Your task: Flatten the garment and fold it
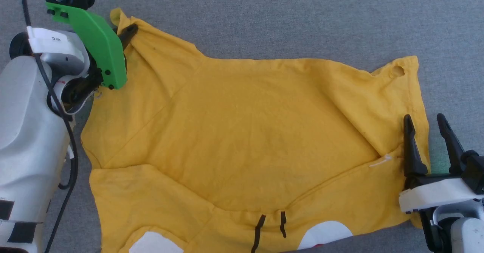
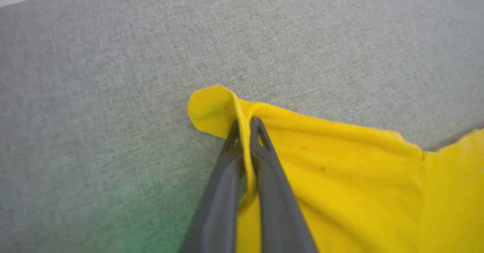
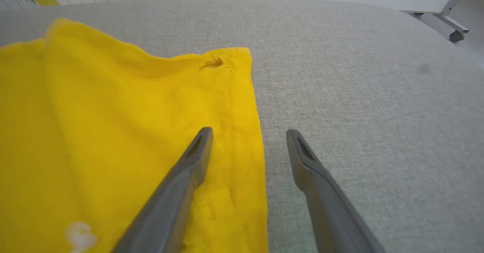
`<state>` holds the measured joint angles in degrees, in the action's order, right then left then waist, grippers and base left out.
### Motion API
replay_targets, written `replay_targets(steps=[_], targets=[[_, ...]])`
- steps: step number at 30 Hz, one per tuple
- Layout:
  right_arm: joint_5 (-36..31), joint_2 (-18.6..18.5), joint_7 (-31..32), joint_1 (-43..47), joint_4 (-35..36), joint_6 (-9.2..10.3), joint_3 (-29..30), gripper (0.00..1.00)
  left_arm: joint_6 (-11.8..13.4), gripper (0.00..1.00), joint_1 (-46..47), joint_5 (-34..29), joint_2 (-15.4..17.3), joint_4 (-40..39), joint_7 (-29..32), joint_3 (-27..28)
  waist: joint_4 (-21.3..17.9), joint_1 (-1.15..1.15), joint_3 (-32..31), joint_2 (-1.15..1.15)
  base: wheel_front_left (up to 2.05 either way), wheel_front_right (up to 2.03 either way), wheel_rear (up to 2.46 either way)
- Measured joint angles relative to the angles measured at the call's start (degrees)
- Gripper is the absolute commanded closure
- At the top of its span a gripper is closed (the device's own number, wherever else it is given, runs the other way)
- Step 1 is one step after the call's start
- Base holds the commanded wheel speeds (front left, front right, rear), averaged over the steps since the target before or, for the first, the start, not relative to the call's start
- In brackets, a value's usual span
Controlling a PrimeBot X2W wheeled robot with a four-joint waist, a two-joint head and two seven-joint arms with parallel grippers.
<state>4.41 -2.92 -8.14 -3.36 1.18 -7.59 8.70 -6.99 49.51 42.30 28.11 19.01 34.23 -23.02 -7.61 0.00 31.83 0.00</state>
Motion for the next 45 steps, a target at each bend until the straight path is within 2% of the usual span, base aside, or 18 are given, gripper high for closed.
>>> replay_targets(steps=[4,8,11,20,24,27,40,41,42,43,44,45], targets=[[0.4,0.0,1.2,-0.9,0.7,0.0,-0.3,0.0,0.0,1.0,-0.4,2.5,-0.3,-0.2,-0.4,0.7,0.2,0.0,-1.0,0.0,0.0,0.0,0.0],[1.2,0.0,5.7,-3.1,3.3,0.0,-0.9,0.0,0.0,1.0,-1.3,3.5,-0.2,-1.4,-0.6,0.9,0.6,0.0,-2.2,0.0,0.0,0.0,0.0],[0.7,0.0,12.2,-6.0,5.6,0.01,-0.8,0.0,0.0,1.0,-2.1,4.1,0.1,-2.4,-0.6,0.9,0.8,0.0,-2.9,0.0,0.0,0.0,0.0],[-2.7,-0.3,38.4,-13.6,8.3,0.0,0.9,0.0,0.0,1.0,-2.6,5.7,0.3,-4.5,-0.5,0.9,1.4,0.0,-2.5,0.0,0.0,0.0,0.0],[-2.7,-1.4,45.5,-15.1,8.7,0.0,2.0,0.0,0.0,1.0,-2.6,6.0,0.3,-5.0,-0.5,0.9,1.8,0.0,-2.0,0.0,0.0,0.0,0.0],[-1.8,-2.0,48.1,-16.2,8.7,0.0,2.6,0.0,0.0,1.0,-2.6,6.2,0.4,-5.3,-0.4,0.8,2.1,0.0,-1.6,0.0,0.0,0.0,0.0],[-1.0,-2.3,49.8,-20.1,2.6,0.02,3.2,0.0,0.0,1.0,-2.5,6.9,1.2,-6.4,0.3,0.1,3.5,0.0,0.5,0.0,0.0,0.0,0.0],[-0.8,-2.3,50.0,-20.6,2.3,0.03,3.1,0.03,0.0,1.0,-2.5,7.1,1.3,-6.4,0.3,0.0,3.6,0.0,0.6,0.0,0.0,0.0,0.0],[-0.6,-2.3,50.3,-21.0,2.0,0.03,3.1,0.53,-0.1,1.0,-2.5,7.2,1.3,-6.4,0.4,0.0,3.7,0.0,0.7,0.0,0.0,0.0,0.0],[-0.5,-2.3,50.8,-21.4,1.7,0.03,3.1,0.63,-0.1,1.0,-2.5,7.3,1.4,-6.4,0.5,0.0,3.7,0.0,0.7,0.0,0.0,0.0,0.0],[-0.5,-2.3,51.1,-21.7,1.7,0.02,2.9,1.0,-0.1,1.0,-2.5,7.6,1.4,-6.4,0.5,0.0,3.8,0.0,0.7,0.0,0.0,0.0,0.0],[-0.5,-2.3,51.2,-21.9,1.7,0.02,2.9,1.0,-0.1,1.0,-2.4,7.8,1.4,-6.4,0.5,0.0,3.8,0.0,0.7,0.0,0.0,0.0,0.0]])
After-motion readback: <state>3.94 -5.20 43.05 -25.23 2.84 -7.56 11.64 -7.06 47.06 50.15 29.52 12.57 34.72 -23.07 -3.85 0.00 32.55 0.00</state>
